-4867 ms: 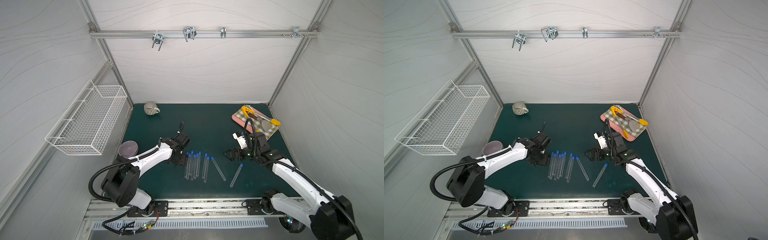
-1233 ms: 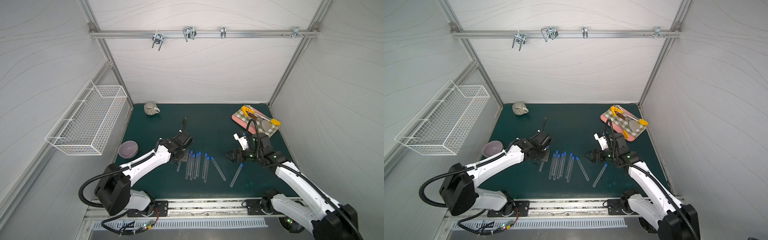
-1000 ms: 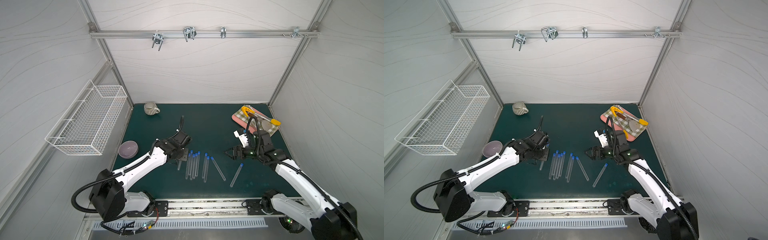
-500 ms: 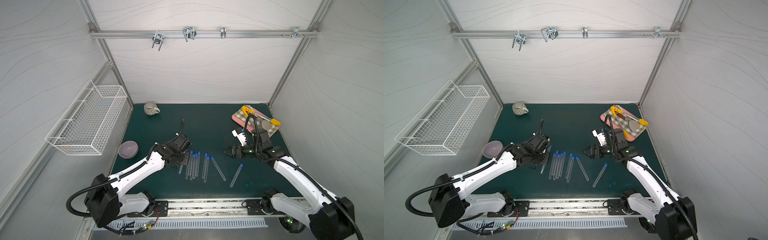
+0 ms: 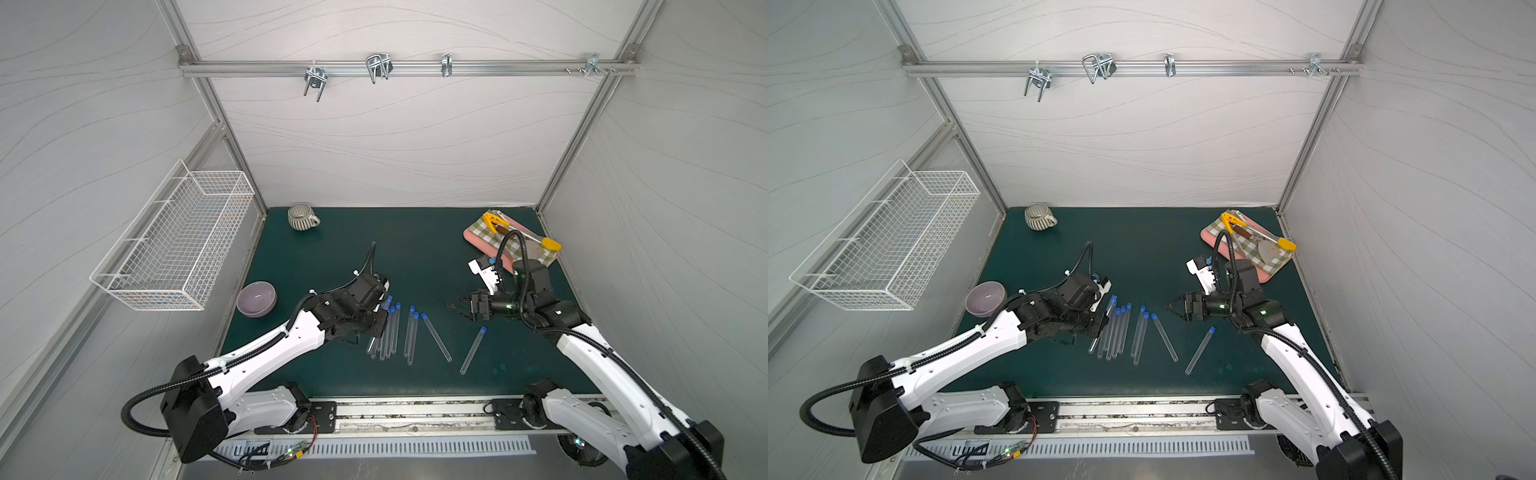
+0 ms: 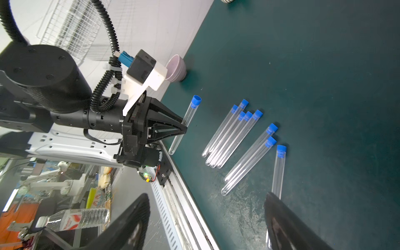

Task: Remove stoppers from test tubes
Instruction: Pick up the test tube at the center of the board.

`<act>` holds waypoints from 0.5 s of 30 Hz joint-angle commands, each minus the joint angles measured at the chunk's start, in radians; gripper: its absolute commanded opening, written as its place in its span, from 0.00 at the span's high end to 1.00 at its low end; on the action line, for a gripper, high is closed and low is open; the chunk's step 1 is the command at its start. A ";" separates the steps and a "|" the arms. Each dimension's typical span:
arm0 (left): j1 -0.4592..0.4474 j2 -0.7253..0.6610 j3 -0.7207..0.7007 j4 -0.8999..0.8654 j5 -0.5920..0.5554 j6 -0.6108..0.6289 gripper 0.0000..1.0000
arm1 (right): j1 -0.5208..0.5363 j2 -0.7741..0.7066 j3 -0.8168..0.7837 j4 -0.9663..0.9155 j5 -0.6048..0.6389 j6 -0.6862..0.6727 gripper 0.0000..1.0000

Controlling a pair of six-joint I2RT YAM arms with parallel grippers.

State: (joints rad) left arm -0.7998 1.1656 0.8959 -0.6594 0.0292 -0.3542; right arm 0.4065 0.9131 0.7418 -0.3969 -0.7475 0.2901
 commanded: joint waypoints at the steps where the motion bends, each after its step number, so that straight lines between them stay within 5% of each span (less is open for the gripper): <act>1: -0.035 -0.027 0.022 0.018 0.055 0.050 1.00 | 0.008 -0.011 -0.040 0.017 -0.086 0.007 0.19; 15: -0.181 0.012 0.073 0.013 0.062 0.163 1.00 | 0.124 0.194 -0.018 0.263 -0.140 0.064 0.32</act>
State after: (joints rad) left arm -0.9539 1.1687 0.9180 -0.6678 0.0837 -0.2348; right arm 0.5064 1.0775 0.6964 -0.2123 -0.8536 0.3485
